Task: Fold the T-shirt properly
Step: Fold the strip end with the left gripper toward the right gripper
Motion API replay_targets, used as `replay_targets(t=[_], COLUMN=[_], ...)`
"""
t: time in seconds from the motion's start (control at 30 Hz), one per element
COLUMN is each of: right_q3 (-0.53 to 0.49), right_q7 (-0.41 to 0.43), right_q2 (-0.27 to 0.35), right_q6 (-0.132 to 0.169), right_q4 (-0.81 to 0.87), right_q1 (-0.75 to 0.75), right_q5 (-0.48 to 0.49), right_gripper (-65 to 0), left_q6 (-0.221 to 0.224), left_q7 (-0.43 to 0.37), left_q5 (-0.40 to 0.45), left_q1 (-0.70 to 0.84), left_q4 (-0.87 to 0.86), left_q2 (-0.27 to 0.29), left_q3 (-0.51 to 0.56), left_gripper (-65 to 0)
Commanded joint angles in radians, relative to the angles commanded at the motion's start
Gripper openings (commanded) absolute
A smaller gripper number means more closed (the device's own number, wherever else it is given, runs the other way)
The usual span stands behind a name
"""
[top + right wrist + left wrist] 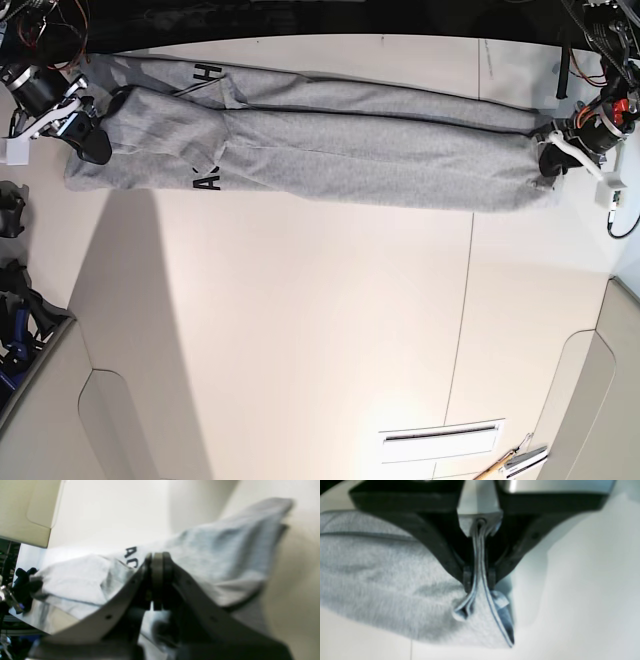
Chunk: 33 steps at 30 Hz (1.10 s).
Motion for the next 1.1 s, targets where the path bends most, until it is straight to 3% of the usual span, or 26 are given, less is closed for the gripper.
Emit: replay_targets(t=[0.17, 0.37, 0.53, 0.63, 0.7, 0.83, 0.97, 1.1], right_q3=[0.001, 0.001, 0.001, 0.001, 0.001, 0.001, 0.001, 0.005], right_q7=[-0.001, 0.000, 0.001, 0.001, 0.002, 0.002, 0.003, 0.005], right_q2=[0.000, 0.000, 0.000, 0.000, 0.000, 0.000, 0.000, 0.000], right_q6=[0.000, 0.000, 0.000, 0.000, 0.000, 0.000, 0.000, 0.000], right_q4=[0.000, 0.001, 0.001, 0.001, 0.001, 0.001, 0.001, 0.001], right_q1=[0.000, 0.003, 0.003, 0.007, 0.011, 0.011, 0.019, 0.021], right_q5=[0.000, 0.000, -0.003, -0.003, -0.003, -0.006, -0.015, -0.023], right_gripper=[-65.0, -65.0, -65.0, -65.0, -65.0, -65.0, -65.0, -65.0], left_q6=[0.000, 0.006, 0.006, 0.008, 0.070, 0.150, 0.156, 0.156], left_q7=[-0.014, -0.013, 0.047, 0.047, 0.047, 0.032, 0.023, 0.001], left_q5=[0.060, 0.060, -0.010, -0.008, 0.002, 0.132, 0.186, 0.219], left_q1=[-0.065, -0.068, -0.034, 0.015, 0.034, 0.028, -0.001, -0.022], left_q4=[0.000, 0.006, 0.156, 0.305, 0.378, 0.420, 0.420, 0.413], left_q2=[-0.056, -0.123, -0.123, -0.123, -0.123, -0.106, -0.043, 0.038], left_q3=[0.000, 0.000, 0.027, 0.142, 0.258, 0.489, 0.653, 0.730], left_gripper=[-65.0, -65.0, -65.0, -65.0, -65.0, -65.0, -65.0, -65.0])
